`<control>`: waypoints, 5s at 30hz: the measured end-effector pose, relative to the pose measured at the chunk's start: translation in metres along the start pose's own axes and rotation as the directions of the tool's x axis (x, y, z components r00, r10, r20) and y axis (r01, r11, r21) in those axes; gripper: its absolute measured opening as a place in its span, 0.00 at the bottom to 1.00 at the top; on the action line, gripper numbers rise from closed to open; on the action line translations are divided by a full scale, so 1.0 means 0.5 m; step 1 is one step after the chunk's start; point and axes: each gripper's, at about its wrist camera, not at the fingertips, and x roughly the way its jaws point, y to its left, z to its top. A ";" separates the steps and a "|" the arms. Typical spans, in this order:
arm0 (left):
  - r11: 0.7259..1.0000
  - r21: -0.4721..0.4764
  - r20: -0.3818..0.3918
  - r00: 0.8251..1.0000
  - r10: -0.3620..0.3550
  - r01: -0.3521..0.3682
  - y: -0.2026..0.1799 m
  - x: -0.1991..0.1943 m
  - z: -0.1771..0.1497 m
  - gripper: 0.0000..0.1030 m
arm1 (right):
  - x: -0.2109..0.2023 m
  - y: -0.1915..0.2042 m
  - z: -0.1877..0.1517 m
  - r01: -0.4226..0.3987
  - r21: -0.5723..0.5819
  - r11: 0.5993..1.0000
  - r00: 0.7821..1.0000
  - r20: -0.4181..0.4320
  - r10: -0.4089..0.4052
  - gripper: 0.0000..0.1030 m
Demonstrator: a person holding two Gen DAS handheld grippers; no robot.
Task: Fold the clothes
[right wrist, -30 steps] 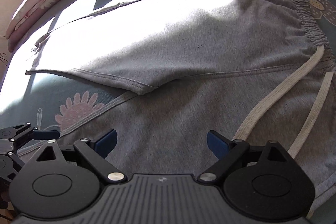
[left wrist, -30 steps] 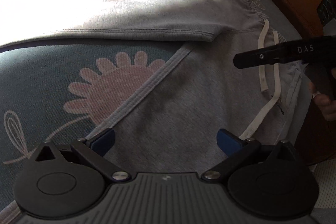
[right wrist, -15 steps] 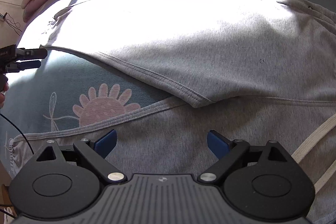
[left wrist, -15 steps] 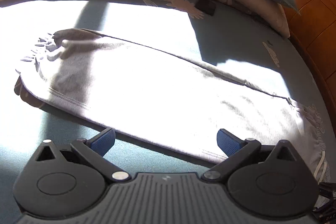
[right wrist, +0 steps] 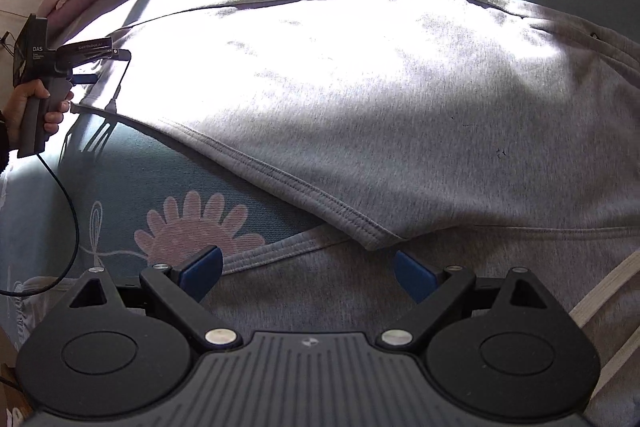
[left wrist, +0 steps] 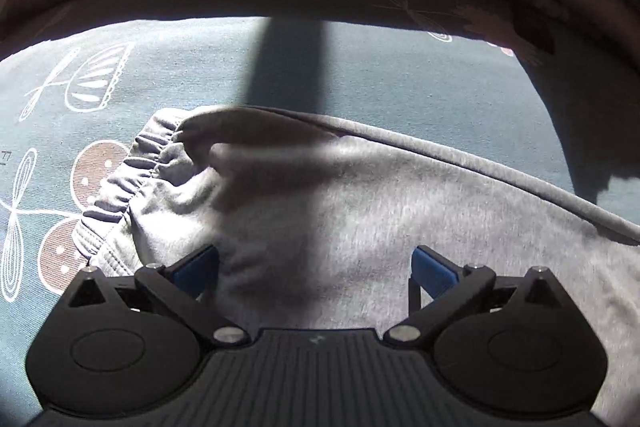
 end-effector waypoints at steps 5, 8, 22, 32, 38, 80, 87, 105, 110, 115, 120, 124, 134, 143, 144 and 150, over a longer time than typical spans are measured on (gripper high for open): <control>0.978 0.100 -0.004 0.983 -0.181 0.181 -0.124 -0.055 -0.023 0.99 | -0.018 -0.014 0.007 0.009 -0.003 1.000 0.999 0.042 -0.009 0.93; 0.943 0.180 -0.046 0.960 -0.277 0.281 -0.224 -0.076 -0.063 0.99 | -0.032 -0.029 0.022 0.014 -0.002 1.000 0.997 0.080 -0.013 0.93; 0.894 0.366 0.026 0.958 -0.285 0.256 -0.690 -0.134 -0.167 0.99 | -0.131 -0.212 0.036 -0.035 -0.005 0.999 0.974 0.224 0.035 0.93; 0.930 0.367 0.055 0.998 -0.030 0.008 -0.840 -0.013 -0.175 1.00 | -0.212 -0.391 0.023 -0.089 0.030 0.996 0.961 0.264 0.078 0.96; 0.945 0.327 0.056 0.998 -0.002 -0.017 -0.864 0.010 -0.134 1.00 | -0.224 -0.445 0.026 -0.106 0.031 0.994 0.959 0.267 0.094 0.96; 0.876 0.354 -0.165 0.944 -0.287 0.328 -0.944 -0.054 -0.243 0.99 | -0.203 -0.499 0.005 -0.196 0.006 0.981 0.977 0.086 0.194 0.99; 0.875 0.338 -0.169 0.937 -0.306 0.347 -0.930 -0.107 -0.271 0.99 | -0.197 -0.495 -0.092 -0.168 0.072 0.983 0.986 0.002 0.168 1.00; 0.820 0.411 -0.162 0.917 -0.364 0.398 -0.932 -0.191 -0.298 0.99 | -0.156 -0.393 -0.122 -0.040 -0.137 0.990 0.996 0.076 0.050 1.00; 0.818 0.411 -0.156 0.915 -0.371 0.402 -0.927 -0.203 -0.295 0.99 | -0.097 -0.397 -0.120 0.032 -0.192 0.981 0.999 0.028 -0.027 1.00; 0.826 0.400 -0.152 0.917 -0.368 0.397 -0.919 -0.204 -0.302 0.99 | -0.151 -0.374 -0.122 -0.003 -0.208 0.978 0.998 0.058 0.016 1.00; 0.829 0.383 -0.167 0.913 -0.371 0.407 -0.917 -0.203 -0.307 0.99 | -0.097 -0.366 -0.117 0.003 -0.230 0.973 1.000 0.019 0.002 1.00; 0.819 0.412 -0.161 0.917 -0.365 0.399 -0.915 -0.210 -0.308 0.99 | -0.086 -0.374 -0.119 0.048 -0.268 0.962 0.998 0.049 -0.036 1.00; 0.822 0.397 -0.172 0.913 -0.371 0.409 -0.926 -0.202 -0.313 0.99 | -0.154 -0.405 -0.144 0.102 -0.192 0.976 0.992 0.093 -0.086 1.00; 0.782 0.474 -0.169 0.913 -0.371 0.405 -0.941 -0.217 -0.317 0.99 | -0.155 -0.426 -0.175 0.151 -0.089 0.985 0.988 0.048 -0.147 1.00; 0.783 0.469 -0.173 0.912 -0.372 0.408 -0.938 -0.216 -0.317 0.99 | -0.162 -0.422 -0.186 0.141 -0.082 0.987 0.990 0.043 -0.137 1.00; 0.774 0.469 -0.198 0.904 -0.378 0.426 -0.928 -0.219 -0.330 0.99 | -0.129 -0.391 -0.249 0.175 -0.115 0.978 0.983 -0.037 -0.181 1.00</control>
